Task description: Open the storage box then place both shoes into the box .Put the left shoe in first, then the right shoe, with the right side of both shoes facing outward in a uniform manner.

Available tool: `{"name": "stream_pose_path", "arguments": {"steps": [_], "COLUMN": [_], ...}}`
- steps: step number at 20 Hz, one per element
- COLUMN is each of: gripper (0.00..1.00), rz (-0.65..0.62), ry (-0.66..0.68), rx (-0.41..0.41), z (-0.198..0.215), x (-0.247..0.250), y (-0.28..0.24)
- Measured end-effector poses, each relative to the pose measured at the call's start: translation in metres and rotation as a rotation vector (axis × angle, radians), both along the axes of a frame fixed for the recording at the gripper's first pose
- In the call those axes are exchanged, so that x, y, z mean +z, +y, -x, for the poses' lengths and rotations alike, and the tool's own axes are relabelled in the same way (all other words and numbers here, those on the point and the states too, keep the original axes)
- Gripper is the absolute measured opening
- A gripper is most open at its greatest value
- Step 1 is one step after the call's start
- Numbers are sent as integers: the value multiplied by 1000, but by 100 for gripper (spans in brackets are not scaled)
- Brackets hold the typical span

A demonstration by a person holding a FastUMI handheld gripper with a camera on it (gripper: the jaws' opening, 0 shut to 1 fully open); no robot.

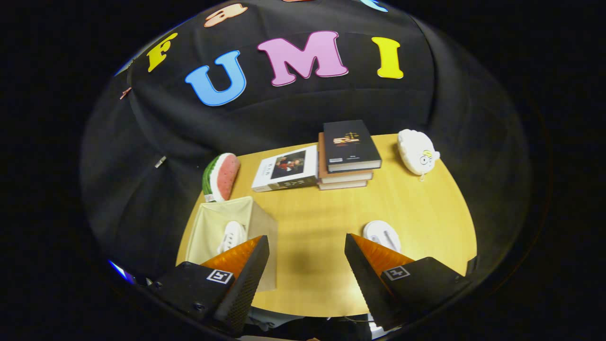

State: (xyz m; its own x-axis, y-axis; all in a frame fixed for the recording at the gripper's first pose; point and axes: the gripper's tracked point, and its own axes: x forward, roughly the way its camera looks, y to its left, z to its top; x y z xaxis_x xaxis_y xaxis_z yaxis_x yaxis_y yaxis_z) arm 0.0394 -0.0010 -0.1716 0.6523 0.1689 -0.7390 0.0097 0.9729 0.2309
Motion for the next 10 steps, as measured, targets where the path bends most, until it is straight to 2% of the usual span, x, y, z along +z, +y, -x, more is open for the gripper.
{"name": "stream_pose_path", "arguments": {"steps": [5, 7, 10], "gripper": [99, 99, 100], "rz": [186, 262, 302], "ry": [93, 126, 192], "rx": [56, 99, 179], "z": [29, 36, 51], "x": [-49, -72, -108], "y": [-83, -108, -129]}}
